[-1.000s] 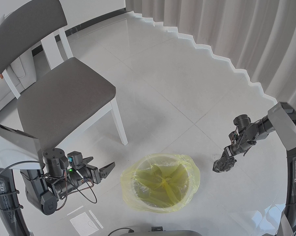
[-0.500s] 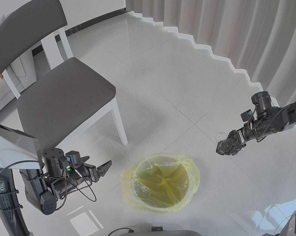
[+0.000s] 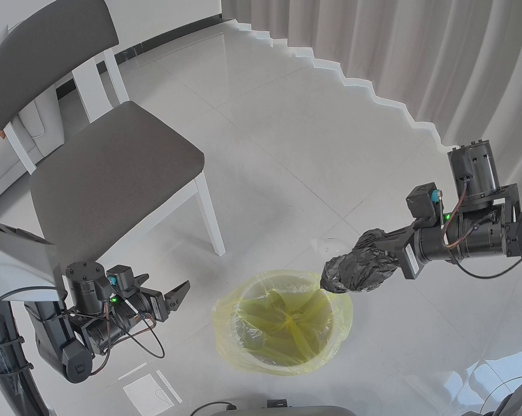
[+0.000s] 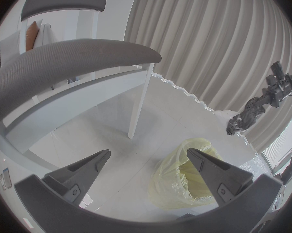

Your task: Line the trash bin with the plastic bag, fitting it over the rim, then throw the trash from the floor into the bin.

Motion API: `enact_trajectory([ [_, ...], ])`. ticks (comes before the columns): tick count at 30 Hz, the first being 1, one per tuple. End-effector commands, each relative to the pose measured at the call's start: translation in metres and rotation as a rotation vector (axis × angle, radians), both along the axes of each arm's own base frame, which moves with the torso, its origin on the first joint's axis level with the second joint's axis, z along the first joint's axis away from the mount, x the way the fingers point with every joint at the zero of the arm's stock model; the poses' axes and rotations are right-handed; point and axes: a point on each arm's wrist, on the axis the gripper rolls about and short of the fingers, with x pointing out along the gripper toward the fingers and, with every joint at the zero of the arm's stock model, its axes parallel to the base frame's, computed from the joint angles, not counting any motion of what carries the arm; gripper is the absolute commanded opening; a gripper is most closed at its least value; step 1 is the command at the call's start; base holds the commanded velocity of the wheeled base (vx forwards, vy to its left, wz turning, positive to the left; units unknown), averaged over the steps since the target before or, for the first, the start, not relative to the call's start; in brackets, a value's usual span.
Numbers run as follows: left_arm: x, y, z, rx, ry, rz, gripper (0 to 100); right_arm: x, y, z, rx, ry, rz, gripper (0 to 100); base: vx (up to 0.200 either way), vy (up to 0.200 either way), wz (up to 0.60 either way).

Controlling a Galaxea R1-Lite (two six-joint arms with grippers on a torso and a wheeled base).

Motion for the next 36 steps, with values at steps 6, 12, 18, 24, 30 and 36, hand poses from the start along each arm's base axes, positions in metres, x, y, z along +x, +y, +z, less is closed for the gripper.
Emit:
enact_trajectory([
  [6,-0.016,0.0,0.015,-0.01,-0.039,-0.014,100,-0.034,0.029,-0.007,-0.02,-0.016,0.114,0,0.0,0.0,0.0],
  [12,-0.019,0.0,0.02,-0.014,-0.054,-0.019,100,-0.044,0.041,-0.025,-0.034,-0.017,0.16,0,0.0,0.0,0.0],
  [18,-0.027,-0.002,0.022,-0.013,-0.048,-0.034,100,-0.047,0.051,-0.04,-0.054,0.004,0.191,0,0.0,0.0,0.0],
  [24,-0.031,-0.001,0.027,-0.019,-0.066,-0.039,100,-0.042,0.065,-0.056,-0.068,0.023,0.217,0,0.0,0.0,0.0],
  [30,-0.043,0.002,0.032,-0.026,-0.066,-0.043,100,-0.032,0.085,-0.074,-0.02,0.008,0.215,0,0.0,0.0,0.0],
  [36,-0.054,0.015,0.047,-0.044,-0.116,0.003,100,-0.026,0.102,-0.098,-0.026,0.025,0.236,0,0.0,0.0,0.0],
])
